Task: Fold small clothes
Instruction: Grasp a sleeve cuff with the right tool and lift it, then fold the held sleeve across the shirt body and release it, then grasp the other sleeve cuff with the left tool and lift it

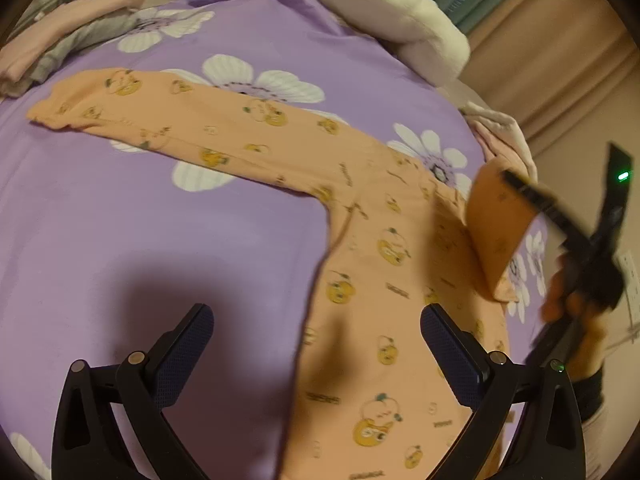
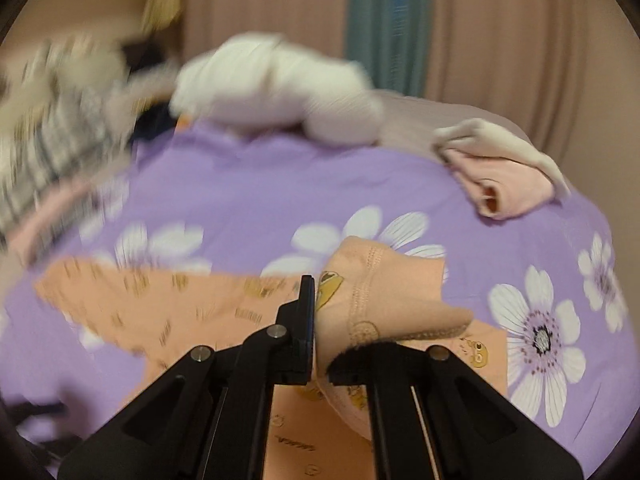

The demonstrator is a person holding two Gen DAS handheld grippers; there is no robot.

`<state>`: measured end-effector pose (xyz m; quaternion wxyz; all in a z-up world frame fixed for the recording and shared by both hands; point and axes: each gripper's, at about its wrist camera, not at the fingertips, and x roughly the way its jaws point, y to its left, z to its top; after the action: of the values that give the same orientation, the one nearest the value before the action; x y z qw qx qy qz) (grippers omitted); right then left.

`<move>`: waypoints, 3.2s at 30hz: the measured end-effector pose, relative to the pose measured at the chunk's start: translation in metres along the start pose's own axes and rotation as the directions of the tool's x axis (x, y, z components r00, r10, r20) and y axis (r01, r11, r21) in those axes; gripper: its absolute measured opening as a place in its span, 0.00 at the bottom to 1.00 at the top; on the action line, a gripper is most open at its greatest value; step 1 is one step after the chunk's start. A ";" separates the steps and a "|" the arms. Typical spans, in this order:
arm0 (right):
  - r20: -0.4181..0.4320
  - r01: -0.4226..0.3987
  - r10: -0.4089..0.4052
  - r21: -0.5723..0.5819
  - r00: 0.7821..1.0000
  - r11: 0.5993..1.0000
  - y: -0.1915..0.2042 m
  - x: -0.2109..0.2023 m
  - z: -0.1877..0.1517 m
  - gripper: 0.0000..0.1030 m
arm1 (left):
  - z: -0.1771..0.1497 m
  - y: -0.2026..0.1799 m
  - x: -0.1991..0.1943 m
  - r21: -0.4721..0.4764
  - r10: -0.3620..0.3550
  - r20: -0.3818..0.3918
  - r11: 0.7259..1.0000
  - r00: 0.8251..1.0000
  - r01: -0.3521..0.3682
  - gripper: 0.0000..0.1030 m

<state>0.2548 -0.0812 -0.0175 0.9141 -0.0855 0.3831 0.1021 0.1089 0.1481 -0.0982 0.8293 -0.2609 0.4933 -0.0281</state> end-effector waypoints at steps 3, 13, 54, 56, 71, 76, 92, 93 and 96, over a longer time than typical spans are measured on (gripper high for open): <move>-0.068 0.018 -0.027 -0.132 0.997 0.991 0.037 0.028 -0.018 0.05 | 0.003 0.009 0.000 -0.012 -0.001 0.006 1.000 1.000 0.001 0.99; -0.240 -0.172 0.095 -0.326 0.966 0.929 0.087 0.049 -0.060 0.56 | 0.028 0.007 0.005 -0.038 -0.074 0.011 0.996 0.997 0.075 0.99; -0.197 -0.433 0.444 0.096 0.874 0.896 0.012 0.060 -0.048 0.11 | 0.041 -0.027 0.001 0.039 -0.190 0.074 0.982 0.979 0.187 0.99; -0.120 -0.554 0.574 0.165 0.810 0.816 0.011 0.050 -0.040 0.14 | 0.043 -0.020 -0.003 0.023 -0.183 0.081 0.983 0.980 0.181 0.99; -0.057 -0.300 0.364 0.456 0.930 0.838 -0.127 0.028 -0.088 0.14 | 0.052 -0.100 0.079 0.098 -0.333 -0.100 0.934 0.937 0.343 0.98; -0.060 -0.249 0.323 0.510 0.944 0.824 -0.163 0.023 -0.109 0.14 | 0.055 -0.093 0.118 0.049 -0.262 -0.118 0.962 0.958 0.270 0.84; 0.037 -0.334 0.381 0.563 0.924 0.756 -0.160 -0.033 -0.132 0.39 | 0.064 0.010 0.032 -0.091 -0.265 0.053 0.959 0.963 0.269 0.80; 0.050 -0.352 0.391 0.551 0.919 0.757 -0.154 -0.042 -0.131 0.41 | 0.067 0.034 0.019 -0.133 -0.245 0.093 0.958 0.965 0.256 0.80; 0.065 -0.382 0.413 0.531 0.909 0.757 -0.139 -0.057 -0.132 0.41 | 0.072 0.088 -0.002 -0.254 -0.197 0.165 0.938 0.966 0.234 0.80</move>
<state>0.1608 -0.2528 -0.0570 0.8475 0.2516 0.4310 0.1809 0.1499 0.2536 -0.1101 0.8095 -0.4258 0.4028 -0.0332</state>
